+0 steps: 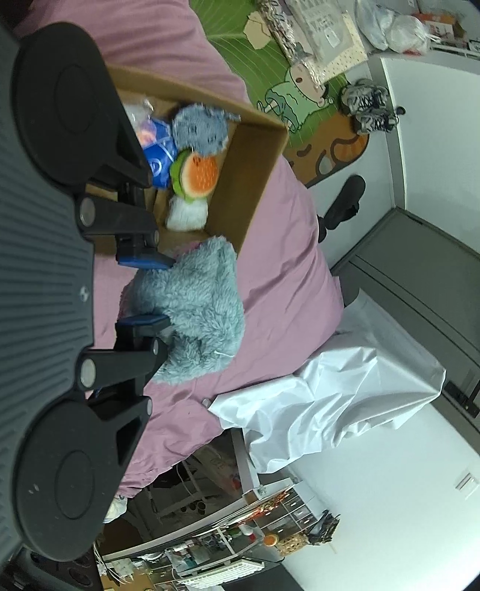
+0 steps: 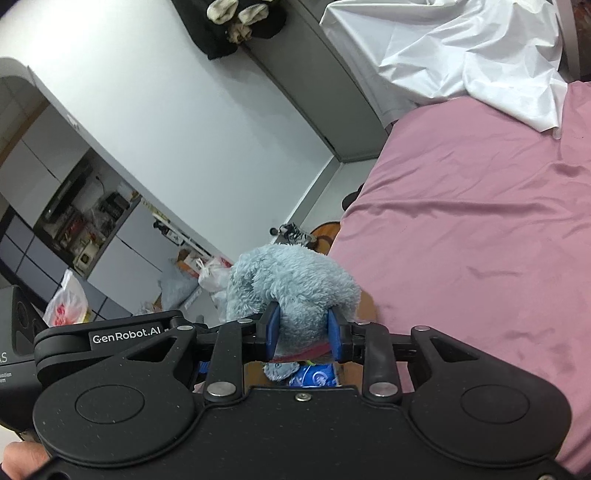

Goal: Organize soft objects
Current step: 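Carry the grey plush with both tools and lower it into the box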

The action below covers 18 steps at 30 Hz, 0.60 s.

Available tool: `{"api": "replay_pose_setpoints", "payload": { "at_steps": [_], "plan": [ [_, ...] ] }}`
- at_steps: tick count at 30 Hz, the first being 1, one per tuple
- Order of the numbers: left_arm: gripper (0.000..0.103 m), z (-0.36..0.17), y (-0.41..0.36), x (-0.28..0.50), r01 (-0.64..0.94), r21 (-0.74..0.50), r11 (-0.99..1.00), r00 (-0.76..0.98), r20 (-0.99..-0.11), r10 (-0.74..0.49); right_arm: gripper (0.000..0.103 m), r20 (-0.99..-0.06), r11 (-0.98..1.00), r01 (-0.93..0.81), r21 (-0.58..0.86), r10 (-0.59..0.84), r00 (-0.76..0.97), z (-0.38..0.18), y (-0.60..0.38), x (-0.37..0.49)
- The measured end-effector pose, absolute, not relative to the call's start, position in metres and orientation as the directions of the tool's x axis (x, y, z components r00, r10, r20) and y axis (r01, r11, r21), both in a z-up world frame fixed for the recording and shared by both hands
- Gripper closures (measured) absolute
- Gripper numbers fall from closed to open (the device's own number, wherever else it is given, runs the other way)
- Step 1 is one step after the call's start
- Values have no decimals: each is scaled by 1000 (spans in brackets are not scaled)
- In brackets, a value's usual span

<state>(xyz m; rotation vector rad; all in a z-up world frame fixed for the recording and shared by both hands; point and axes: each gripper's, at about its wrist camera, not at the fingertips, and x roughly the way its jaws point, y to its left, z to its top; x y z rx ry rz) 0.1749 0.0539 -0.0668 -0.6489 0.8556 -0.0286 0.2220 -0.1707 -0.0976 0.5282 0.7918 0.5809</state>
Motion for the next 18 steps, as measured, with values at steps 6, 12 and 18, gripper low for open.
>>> {"api": "replay_pose_setpoints", "payload": {
  "at_steps": [6,12,18],
  "plan": [
    [80,-80,79,169,-247,-560,791,654,-699,-291,74,-537,747,-281,602,640,550,-100,-148,215],
    [80,-94,97,168,-255,-581,773,627,-708,-325,74,-582,773,-283,567,620,527,-104,-131,208],
    [80,-108,108,170,-264,-593,760,600,-718,-352,74,-625,798,-278,535,595,505,-107,-120,203]
  ]
}}
